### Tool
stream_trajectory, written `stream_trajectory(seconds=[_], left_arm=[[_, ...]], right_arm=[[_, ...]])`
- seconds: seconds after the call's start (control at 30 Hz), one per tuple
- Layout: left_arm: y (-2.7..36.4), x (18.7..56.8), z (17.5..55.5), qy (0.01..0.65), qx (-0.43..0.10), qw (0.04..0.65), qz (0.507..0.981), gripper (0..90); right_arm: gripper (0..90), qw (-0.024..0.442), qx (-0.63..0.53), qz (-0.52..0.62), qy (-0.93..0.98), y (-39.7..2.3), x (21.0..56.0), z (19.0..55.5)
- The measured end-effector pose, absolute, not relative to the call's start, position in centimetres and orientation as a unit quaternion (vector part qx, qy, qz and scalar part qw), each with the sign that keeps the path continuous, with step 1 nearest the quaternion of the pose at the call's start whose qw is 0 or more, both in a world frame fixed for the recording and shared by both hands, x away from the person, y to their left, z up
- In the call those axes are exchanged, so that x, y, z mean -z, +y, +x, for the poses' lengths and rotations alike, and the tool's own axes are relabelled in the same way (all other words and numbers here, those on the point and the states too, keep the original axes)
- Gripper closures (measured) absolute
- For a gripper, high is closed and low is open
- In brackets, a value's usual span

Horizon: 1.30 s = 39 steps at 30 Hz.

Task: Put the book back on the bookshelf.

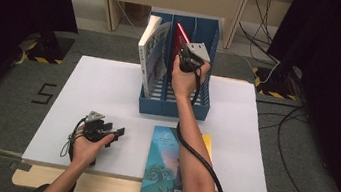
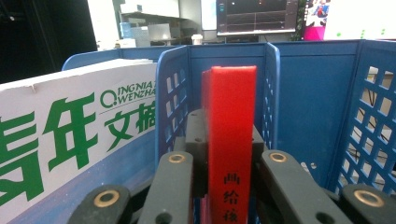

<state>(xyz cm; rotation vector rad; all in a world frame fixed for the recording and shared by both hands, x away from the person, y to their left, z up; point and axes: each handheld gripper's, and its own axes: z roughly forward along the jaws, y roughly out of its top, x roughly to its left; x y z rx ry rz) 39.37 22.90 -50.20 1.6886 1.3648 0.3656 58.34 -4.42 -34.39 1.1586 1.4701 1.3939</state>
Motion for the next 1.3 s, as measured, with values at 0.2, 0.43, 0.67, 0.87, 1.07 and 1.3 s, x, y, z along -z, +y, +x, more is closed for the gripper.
stream_trajectory(seconds=[0.2,0.43,0.67,0.87,1.07,1.3], left_arm=[[22.9,50.2,39.4,0.552,-0.149,0.452,0.685,36.1],[22.8,50.2,39.4,0.551,-0.149,0.452,0.685,36.0],[22.8,50.2,39.4,0.552,-0.148,0.453,0.684,36.0],[22.8,50.2,39.3,0.552,-0.148,0.454,0.684,35.9],[22.8,50.2,39.3,0.552,-0.147,0.454,0.684,35.8],[22.8,50.2,39.4,0.552,-0.147,0.454,0.684,35.8]], right_arm=[[79.7,0.389,-0.543,0.454,0.589,-4.3,34.3,58.2],[78.8,0.376,-0.533,0.465,0.599,-4.8,34.0,57.8],[76.9,0.364,-0.525,0.472,0.608,-5.2,34.3,57.5],[75.4,0.359,-0.522,0.473,0.612,-5.1,34.1,57.3],[72.1,0.359,-0.529,0.474,0.605,-5.4,33.3,56.8],[74.2,0.343,-0.510,0.489,0.619,-5.5,32.3,57.2]])
